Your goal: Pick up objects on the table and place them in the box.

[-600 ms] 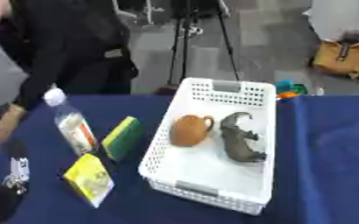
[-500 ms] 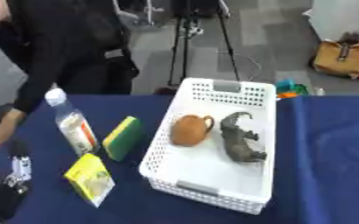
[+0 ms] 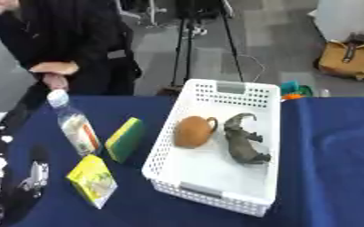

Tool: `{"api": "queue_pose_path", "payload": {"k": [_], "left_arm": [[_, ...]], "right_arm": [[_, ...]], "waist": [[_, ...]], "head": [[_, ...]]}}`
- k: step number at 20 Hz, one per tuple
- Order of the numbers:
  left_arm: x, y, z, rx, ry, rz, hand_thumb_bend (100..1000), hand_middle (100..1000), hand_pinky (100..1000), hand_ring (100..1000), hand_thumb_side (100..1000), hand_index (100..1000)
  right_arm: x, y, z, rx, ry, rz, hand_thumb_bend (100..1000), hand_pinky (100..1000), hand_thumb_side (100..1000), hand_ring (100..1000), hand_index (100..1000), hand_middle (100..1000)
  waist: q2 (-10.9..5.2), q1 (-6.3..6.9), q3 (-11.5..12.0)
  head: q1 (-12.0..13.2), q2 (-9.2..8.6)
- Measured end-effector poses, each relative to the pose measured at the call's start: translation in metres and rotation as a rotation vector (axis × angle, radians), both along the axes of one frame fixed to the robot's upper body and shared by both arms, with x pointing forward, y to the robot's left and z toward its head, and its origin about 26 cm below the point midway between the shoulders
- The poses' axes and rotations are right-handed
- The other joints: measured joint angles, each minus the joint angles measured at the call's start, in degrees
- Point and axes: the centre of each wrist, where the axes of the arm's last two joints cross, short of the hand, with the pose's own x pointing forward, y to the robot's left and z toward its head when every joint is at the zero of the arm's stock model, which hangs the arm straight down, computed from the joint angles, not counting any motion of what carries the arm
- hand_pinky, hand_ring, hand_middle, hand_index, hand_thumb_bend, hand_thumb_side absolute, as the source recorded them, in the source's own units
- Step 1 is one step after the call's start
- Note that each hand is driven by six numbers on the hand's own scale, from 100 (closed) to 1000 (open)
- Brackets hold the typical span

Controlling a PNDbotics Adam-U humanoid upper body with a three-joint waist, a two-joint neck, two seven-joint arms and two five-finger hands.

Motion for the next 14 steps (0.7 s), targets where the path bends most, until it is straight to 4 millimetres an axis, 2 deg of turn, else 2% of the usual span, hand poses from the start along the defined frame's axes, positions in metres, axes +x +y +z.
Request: {"api": "queue_pose_path", "payload": {"k": [3,9,14], "left_arm": [[-0.0010,0.0009,-0.0003,0.050,0.152,-0.008,100,1000,1000,1000,1000,1000],[0.0006,-0.0009,0.0031,0.118,0.462,0.055,100,1000,1000,1000,1000,1000],[0.0012,-0.0003,0.0046,0.154,0.551,0.140,100,1000,1000,1000,1000,1000]], "right_arm": [[-0.0002,-0.0003,-0.0011,0.000,0.004,-0.001,100,502,890,488,570,418],[-0.0003,-0.0004,-0.0020,0.000,0.009,-0.002,100,499,893,482,566,415],[-0.0006,-0.0009,-0.0038,0.001,0.015,-0.004,100,497,894,476,562,411]], "waist": [[-0.13,0.14,0.05],[-0.36,0.32,-0.03],[-0.44,0.38,-0.08]], "head": [[0.14,0.39],[0.32,0.82],[0.37,0.96]]}}
